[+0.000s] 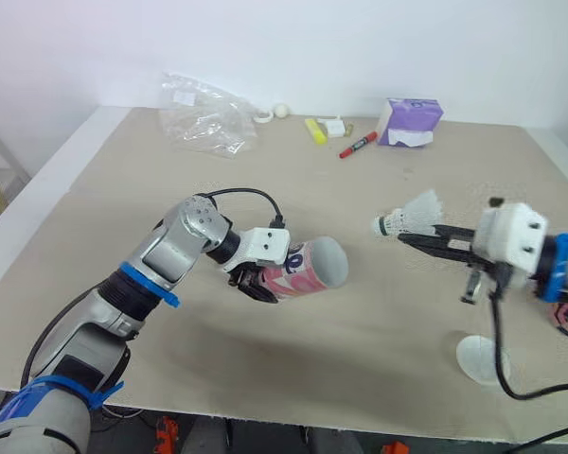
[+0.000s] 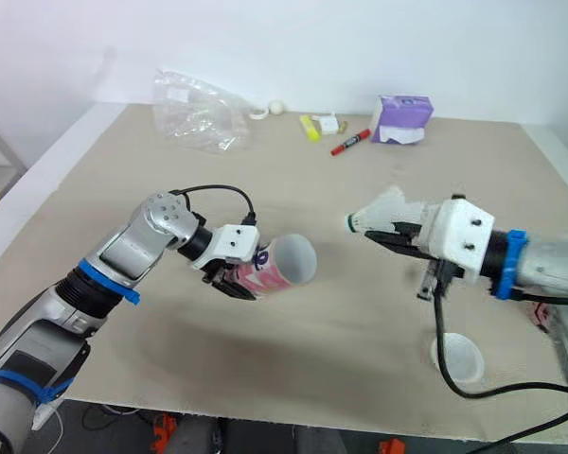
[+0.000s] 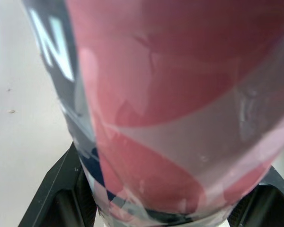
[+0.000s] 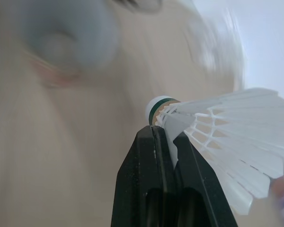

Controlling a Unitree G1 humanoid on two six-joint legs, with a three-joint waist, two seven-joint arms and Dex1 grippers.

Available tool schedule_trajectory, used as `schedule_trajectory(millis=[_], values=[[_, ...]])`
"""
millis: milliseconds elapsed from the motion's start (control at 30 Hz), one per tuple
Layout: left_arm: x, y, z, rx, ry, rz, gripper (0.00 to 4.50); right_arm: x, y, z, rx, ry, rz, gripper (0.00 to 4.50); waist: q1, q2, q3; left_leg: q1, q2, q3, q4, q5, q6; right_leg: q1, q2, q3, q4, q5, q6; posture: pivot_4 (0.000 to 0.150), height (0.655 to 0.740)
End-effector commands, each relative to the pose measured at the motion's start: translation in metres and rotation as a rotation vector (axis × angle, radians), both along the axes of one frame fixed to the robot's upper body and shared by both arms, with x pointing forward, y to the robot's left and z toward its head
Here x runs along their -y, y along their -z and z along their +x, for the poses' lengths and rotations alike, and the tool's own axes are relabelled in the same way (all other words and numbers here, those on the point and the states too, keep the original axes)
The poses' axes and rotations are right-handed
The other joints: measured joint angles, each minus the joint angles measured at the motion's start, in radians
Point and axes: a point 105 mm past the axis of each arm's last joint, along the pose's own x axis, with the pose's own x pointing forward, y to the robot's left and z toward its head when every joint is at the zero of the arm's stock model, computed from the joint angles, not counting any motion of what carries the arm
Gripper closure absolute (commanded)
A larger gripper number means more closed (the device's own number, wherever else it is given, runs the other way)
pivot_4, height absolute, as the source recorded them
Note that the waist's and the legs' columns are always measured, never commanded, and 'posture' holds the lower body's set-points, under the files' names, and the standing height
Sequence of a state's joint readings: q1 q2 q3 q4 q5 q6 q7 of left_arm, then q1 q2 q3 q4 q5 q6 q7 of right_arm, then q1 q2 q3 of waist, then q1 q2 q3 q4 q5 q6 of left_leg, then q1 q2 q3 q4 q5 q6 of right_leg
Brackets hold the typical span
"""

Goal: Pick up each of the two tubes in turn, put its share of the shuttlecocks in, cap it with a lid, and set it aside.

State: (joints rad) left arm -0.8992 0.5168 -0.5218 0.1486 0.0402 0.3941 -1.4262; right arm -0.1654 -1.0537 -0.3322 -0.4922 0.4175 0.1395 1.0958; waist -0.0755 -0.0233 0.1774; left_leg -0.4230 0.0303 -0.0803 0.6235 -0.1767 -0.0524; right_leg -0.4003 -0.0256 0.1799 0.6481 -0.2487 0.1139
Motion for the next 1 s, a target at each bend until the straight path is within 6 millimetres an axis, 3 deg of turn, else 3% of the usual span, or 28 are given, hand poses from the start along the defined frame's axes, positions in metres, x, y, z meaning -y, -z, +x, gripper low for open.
schedule_trajectory(millis=[33,467,700,800,1000], values=[[0.002,0.001,0.002,-0.011,-0.009,0.000,1.60,-0.011,-0.002,-0.013,0.043,-0.086,-0.082,4.48,0.000,0.000,0.000,-0.001,0.000,0.000,0.002,0.000,0.000,0.000,0.000,0.000,0.000,0.001,0.000,0.150,0.7400],[0.005,0.001,0.003,-0.010,-0.007,0.006,1.60,-0.040,0.007,-0.013,0.082,-0.212,-0.063,4.48,0.003,-0.001,0.001,-0.003,-0.001,0.000,0.006,0.000,0.000,0.000,-0.001,0.000,0.000,0.002,0.000,0.150,0.7400],[0.004,0.002,0.002,-0.012,-0.010,0.006,1.60,-0.046,0.015,-0.011,0.061,-0.235,-0.060,4.48,0.003,-0.001,0.001,-0.003,-0.001,0.000,0.006,0.000,0.000,0.000,-0.001,0.000,0.000,0.002,0.000,0.150,0.7400],[0.004,0.003,0.001,-0.014,-0.010,0.006,1.60,-0.048,0.011,-0.012,0.040,-0.242,-0.027,3.53,0.003,-0.001,0.001,-0.003,-0.001,0.000,0.006,0.000,0.000,0.000,-0.001,0.000,0.000,0.002,0.000,0.150,0.7400],[0.005,0.003,0.001,-0.012,-0.008,0.006,1.60,-0.046,-0.006,-0.014,0.017,-0.215,0.082,0.47,0.003,-0.001,0.001,-0.003,-0.001,0.000,0.006,0.000,0.000,0.000,-0.001,0.000,0.000,0.002,0.000,0.150,0.7400]])
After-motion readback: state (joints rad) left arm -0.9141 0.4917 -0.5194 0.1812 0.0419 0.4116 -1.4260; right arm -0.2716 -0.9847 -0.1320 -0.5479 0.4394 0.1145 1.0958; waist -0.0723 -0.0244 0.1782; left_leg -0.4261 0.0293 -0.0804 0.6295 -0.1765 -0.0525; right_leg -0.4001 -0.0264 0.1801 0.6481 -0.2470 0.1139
